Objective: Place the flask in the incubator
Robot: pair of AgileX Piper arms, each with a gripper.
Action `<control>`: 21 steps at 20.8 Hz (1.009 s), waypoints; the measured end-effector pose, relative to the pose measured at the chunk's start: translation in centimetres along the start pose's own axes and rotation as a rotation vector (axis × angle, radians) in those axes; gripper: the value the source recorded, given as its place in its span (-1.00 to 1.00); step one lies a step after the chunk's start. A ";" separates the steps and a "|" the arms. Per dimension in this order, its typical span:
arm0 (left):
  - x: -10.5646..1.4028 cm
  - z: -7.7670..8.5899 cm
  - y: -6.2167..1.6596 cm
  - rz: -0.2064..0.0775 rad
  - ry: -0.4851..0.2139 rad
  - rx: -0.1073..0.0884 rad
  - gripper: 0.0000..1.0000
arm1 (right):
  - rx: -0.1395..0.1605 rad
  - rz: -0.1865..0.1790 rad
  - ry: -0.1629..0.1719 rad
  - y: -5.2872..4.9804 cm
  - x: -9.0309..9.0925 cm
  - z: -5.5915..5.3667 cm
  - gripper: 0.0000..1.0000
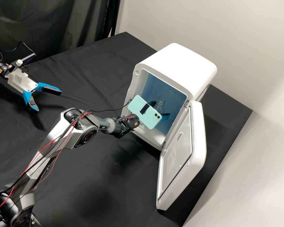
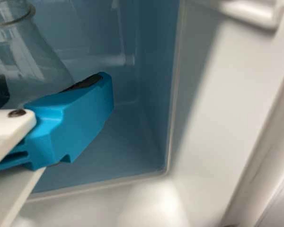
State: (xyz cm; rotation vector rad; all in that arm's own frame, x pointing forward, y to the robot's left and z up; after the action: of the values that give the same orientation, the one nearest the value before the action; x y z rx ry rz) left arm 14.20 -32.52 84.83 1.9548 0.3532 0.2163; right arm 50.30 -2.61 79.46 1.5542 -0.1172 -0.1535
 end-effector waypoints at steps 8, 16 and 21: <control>0.1 -0.1 0.17 0.005 0.000 0.005 1.00 | -0.027 -0.004 -0.024 -0.9 0.6 0.7 -1.00; 0.0 -0.3 0.21 0.009 0.010 0.002 1.00 | -0.048 -0.035 -0.057 -2.1 0.8 1.5 -1.00; 0.0 -0.3 0.21 0.009 0.010 0.002 1.00 | -0.058 -0.037 -0.045 -2.6 0.8 1.2 -1.00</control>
State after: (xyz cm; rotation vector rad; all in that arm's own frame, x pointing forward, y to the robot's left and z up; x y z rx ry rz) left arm 14.17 -32.34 85.13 1.9581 0.3515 0.2319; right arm 50.82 -3.95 76.87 1.4957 -0.1188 -0.2191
